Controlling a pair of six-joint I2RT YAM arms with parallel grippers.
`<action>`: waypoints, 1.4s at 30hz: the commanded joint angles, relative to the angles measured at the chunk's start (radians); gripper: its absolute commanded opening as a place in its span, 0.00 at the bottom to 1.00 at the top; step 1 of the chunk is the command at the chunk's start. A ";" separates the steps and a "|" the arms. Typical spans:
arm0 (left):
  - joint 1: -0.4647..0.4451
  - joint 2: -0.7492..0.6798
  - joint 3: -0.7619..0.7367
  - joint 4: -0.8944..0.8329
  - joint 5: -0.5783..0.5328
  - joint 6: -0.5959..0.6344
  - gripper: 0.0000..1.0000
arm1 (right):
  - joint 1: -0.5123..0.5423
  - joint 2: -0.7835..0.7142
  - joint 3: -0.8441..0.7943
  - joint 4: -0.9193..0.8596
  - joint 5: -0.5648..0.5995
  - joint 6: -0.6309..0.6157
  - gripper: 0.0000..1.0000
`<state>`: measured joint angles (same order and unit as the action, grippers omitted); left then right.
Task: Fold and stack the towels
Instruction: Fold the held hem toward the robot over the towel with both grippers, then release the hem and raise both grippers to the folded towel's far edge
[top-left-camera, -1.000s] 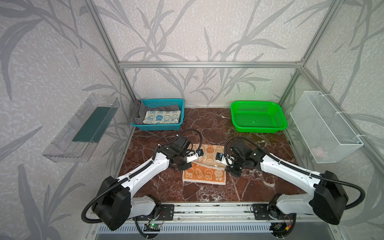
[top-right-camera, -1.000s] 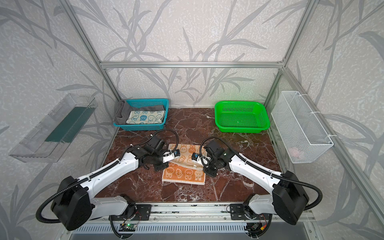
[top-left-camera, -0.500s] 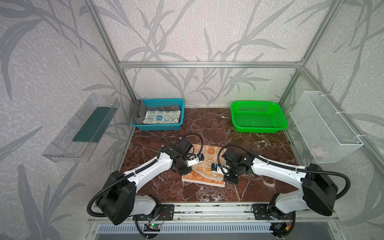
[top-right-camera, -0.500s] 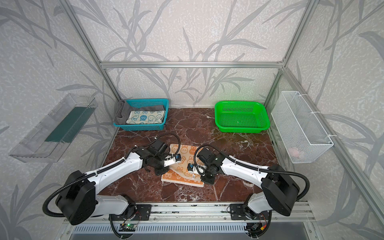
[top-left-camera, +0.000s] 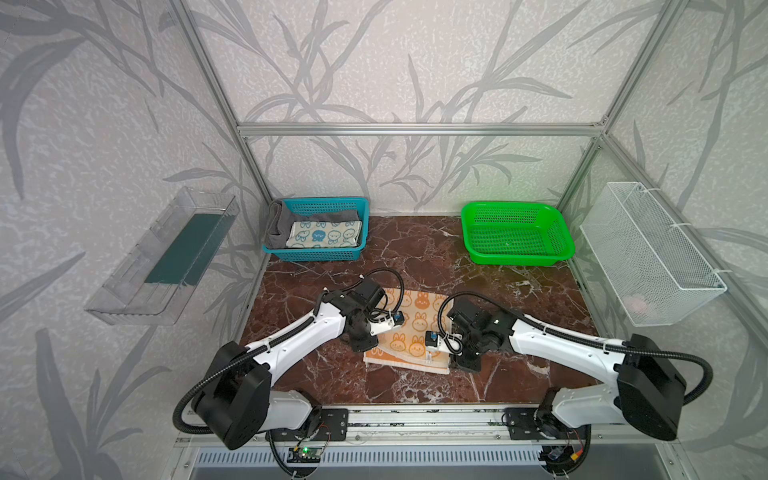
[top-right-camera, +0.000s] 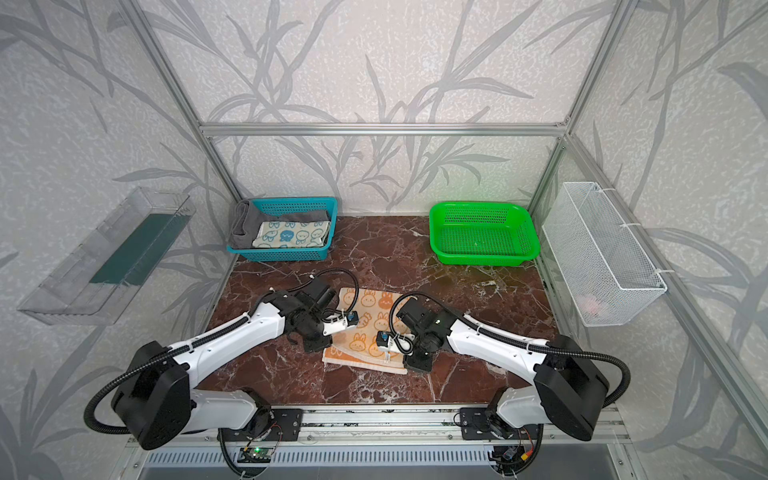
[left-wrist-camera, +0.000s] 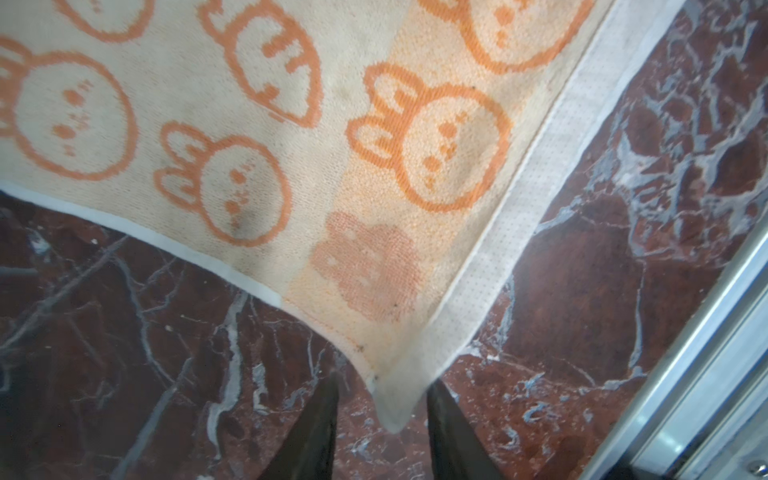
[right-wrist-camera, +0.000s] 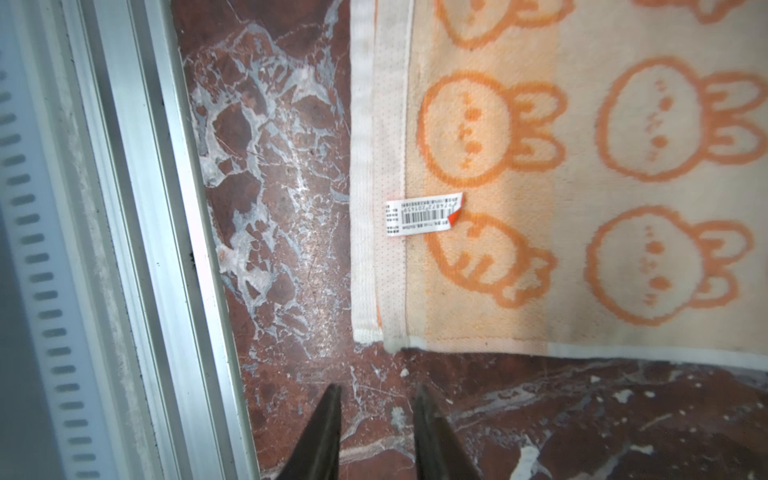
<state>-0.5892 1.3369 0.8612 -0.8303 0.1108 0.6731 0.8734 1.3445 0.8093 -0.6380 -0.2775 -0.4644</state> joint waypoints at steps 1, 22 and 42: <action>-0.003 -0.042 0.024 -0.088 -0.078 0.024 0.50 | -0.008 -0.036 -0.005 0.049 -0.007 0.067 0.31; 0.030 -0.092 -0.028 0.400 -0.171 -0.706 0.54 | -0.068 0.090 -0.143 0.475 0.082 0.837 0.01; 0.073 0.055 0.075 0.493 -0.196 -0.930 0.71 | -0.142 0.281 0.024 0.223 0.272 0.719 0.00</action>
<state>-0.5262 1.3727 0.8978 -0.3359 -0.0589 -0.2119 0.7410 1.6482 0.8494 -0.2928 -0.0864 0.3050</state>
